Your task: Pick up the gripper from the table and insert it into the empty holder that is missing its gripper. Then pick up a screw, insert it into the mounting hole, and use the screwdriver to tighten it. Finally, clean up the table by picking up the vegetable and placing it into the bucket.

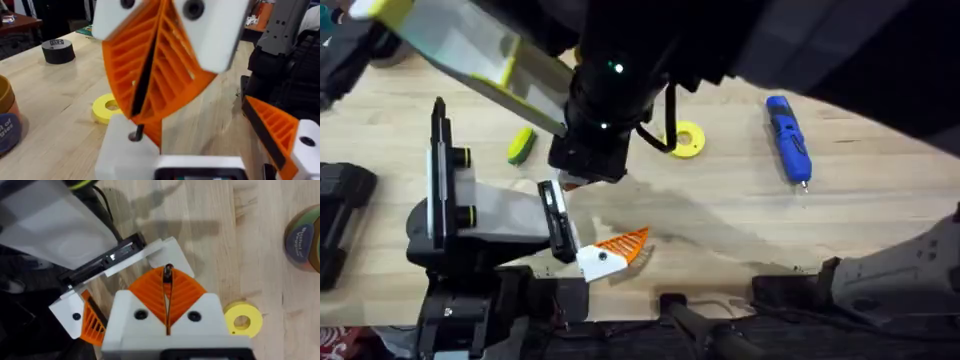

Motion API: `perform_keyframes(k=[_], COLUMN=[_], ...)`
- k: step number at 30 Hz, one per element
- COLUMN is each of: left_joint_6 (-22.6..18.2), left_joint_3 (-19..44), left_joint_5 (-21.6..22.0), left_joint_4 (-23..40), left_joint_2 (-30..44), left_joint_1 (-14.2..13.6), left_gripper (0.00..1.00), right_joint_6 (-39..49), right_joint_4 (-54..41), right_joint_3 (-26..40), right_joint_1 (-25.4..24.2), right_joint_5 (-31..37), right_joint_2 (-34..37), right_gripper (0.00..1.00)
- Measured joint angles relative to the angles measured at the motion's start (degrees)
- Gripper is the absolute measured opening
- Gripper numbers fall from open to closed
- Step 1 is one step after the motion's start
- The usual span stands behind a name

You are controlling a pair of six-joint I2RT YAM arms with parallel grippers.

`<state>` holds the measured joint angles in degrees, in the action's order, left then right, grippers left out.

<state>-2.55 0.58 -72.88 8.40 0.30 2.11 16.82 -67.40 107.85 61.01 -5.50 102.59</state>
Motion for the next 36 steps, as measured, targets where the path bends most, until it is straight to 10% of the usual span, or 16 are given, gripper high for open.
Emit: perform_keyframes(k=[36], left_joint_6=[0.42], left_joint_3=[0.00], left_joint_5=[-0.22], left_joint_4=[0.07], left_joint_2=[0.01], left_joint_1=[0.00], left_gripper=[0.985], right_joint_6=[0.00], right_joint_4=[0.11], right_joint_3=[0.02], right_joint_1=[0.09], right_joint_5=[-0.15], right_joint_2=[2.58], right_gripper=[0.006])
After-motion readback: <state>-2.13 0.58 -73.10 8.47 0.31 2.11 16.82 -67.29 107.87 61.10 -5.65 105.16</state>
